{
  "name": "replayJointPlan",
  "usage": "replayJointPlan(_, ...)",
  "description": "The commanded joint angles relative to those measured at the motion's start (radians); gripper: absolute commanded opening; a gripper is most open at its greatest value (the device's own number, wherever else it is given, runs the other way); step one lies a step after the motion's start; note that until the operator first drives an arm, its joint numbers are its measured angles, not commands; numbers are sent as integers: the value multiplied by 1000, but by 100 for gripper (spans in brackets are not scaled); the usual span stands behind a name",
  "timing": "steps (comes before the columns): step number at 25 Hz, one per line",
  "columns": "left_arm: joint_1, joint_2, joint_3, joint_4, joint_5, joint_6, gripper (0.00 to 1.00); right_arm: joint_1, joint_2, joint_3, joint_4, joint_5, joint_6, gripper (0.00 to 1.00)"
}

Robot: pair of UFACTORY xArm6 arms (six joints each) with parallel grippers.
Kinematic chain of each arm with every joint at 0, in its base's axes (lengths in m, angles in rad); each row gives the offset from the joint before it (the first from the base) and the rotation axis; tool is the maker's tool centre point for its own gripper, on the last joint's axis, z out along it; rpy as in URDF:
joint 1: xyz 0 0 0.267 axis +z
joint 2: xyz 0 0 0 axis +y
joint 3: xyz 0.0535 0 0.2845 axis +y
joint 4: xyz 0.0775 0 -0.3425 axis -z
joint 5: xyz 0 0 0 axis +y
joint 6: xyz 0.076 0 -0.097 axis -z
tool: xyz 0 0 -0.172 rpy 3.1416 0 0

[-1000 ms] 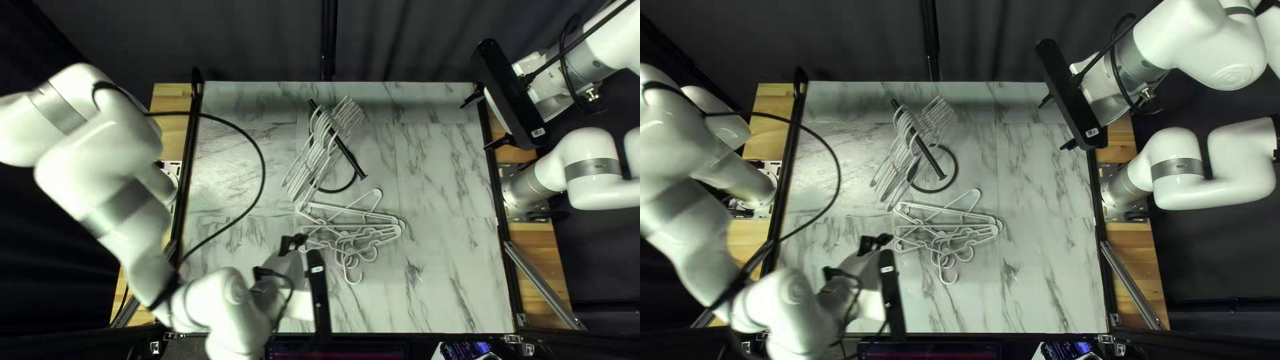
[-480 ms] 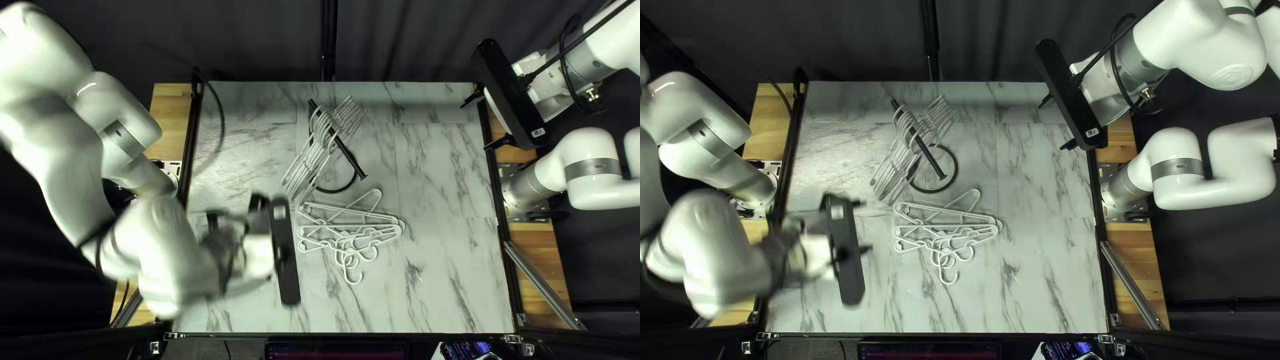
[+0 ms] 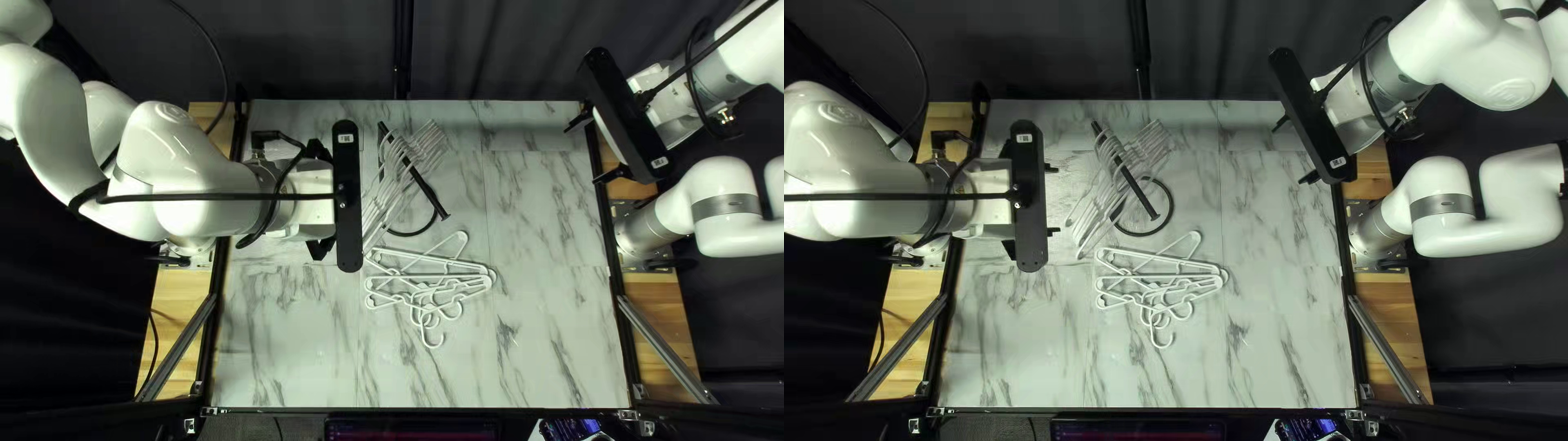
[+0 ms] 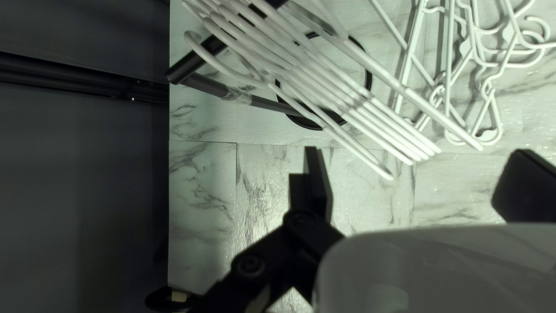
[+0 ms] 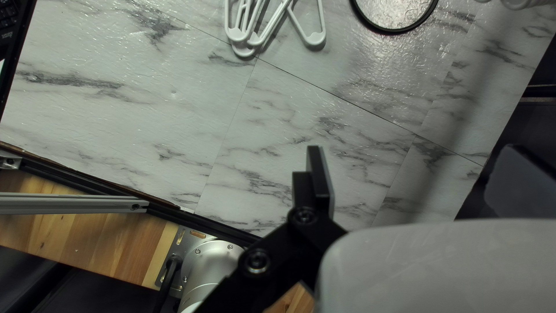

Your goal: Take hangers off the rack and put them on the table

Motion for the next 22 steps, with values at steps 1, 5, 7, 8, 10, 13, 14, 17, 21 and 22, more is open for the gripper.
replayJointPlan(1, 3, -10, -1, -5, 8, -5, 100, 0, 0, 0, 0, 0, 0, 100)
replayJointPlan(5, 93, -46, -75, -35, 61, 56, 100, 0, 0, 0, 0, 0, 0, 100)
replayJointPlan(7, 174, -71, -104, -77, 69, 106, 100, 0, 0, 0, 0, 0, 0, 100)
replayJointPlan(8, 221, -83, -125, -101, 79, 132, 100, 0, 0, 0, 0, 0, 0, 100)
replayJointPlan(10, 304, -96, -161, -141, 97, 170, 100, 0, 0, 0, 0, 0, 0, 100)
replayJointPlan(13, 390, -103, -203, -180, 113, 179, 100, 0, 0, 0, 0, 0, 0, 100)
replayJointPlan(14, 411, -104, -215, -187, 118, 177, 100, 0, 0, 0, 0, 0, 0, 100)
replayJointPlan(17, 432, -126, -227, -205, 116, 159, 100, 0, 0, 0, 0, 0, 0, 100)
replayJointPlan(21, 449, -176, -194, -258, 81, 228, 100, 0, 0, 0, 0, 0, 0, 100)
replayJointPlan(22, 480, -198, -176, -307, 66, 310, 100, 0, 0, 0, 0, 0, 0, 100)
